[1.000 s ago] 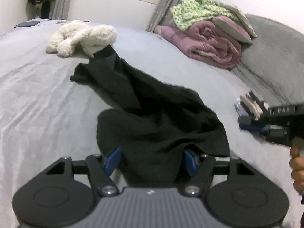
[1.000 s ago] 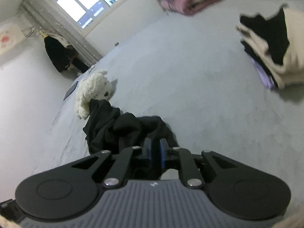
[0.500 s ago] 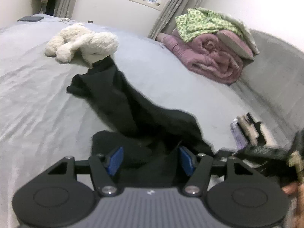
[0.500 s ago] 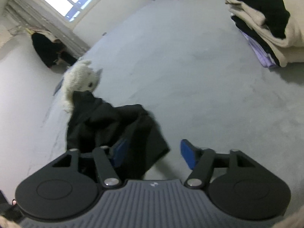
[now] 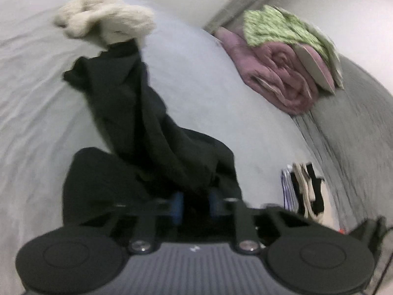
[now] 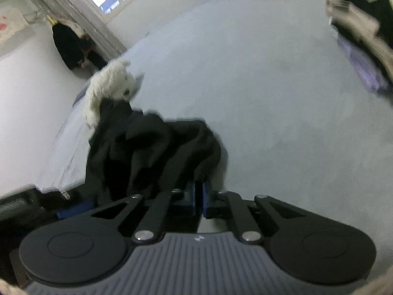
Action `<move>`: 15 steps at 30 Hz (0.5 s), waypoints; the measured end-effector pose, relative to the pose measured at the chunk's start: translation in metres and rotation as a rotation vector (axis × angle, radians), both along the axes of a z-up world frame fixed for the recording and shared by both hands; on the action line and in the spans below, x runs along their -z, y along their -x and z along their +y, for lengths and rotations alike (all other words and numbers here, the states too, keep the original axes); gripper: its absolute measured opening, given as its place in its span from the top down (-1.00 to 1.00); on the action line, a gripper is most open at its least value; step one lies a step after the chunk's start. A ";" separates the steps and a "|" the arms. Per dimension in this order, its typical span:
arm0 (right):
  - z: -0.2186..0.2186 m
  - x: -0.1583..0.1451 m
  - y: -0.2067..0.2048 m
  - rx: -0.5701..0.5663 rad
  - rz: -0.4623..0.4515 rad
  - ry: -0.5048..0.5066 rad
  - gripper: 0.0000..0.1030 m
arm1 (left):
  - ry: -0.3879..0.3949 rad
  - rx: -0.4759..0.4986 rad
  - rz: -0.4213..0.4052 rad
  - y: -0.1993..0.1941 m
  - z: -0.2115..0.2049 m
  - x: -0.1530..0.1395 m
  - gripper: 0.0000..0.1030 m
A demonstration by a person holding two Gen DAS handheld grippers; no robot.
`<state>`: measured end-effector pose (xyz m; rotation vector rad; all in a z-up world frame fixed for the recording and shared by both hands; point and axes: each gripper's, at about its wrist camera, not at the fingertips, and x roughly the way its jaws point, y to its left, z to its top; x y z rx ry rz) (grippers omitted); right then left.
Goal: Fold clothes
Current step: 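Lift the black garment with both grippers and shake it out again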
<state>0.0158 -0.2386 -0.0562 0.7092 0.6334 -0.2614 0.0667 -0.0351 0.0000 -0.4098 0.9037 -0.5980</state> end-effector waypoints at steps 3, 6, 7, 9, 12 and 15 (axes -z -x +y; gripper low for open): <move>-0.012 -0.019 0.017 0.067 -0.063 0.037 0.88 | -0.025 -0.033 -0.061 0.006 0.019 -0.017 0.93; -0.028 -0.034 0.039 0.148 -0.123 0.040 0.89 | -0.059 -0.065 -0.137 0.012 0.045 -0.040 0.94; -0.035 -0.038 0.046 0.175 -0.140 0.035 0.89 | -0.068 -0.076 -0.162 0.014 0.054 -0.048 0.94; -0.045 -0.043 0.058 0.217 -0.163 0.022 0.89 | -0.080 -0.095 -0.195 0.017 0.072 -0.063 0.94; -0.054 -0.048 0.069 0.256 -0.183 -0.014 0.89 | -0.098 -0.125 -0.226 0.020 0.095 -0.079 0.94; -0.059 -0.056 0.085 0.281 -0.214 -0.042 0.89 | -0.108 -0.157 -0.250 0.020 0.112 -0.094 0.94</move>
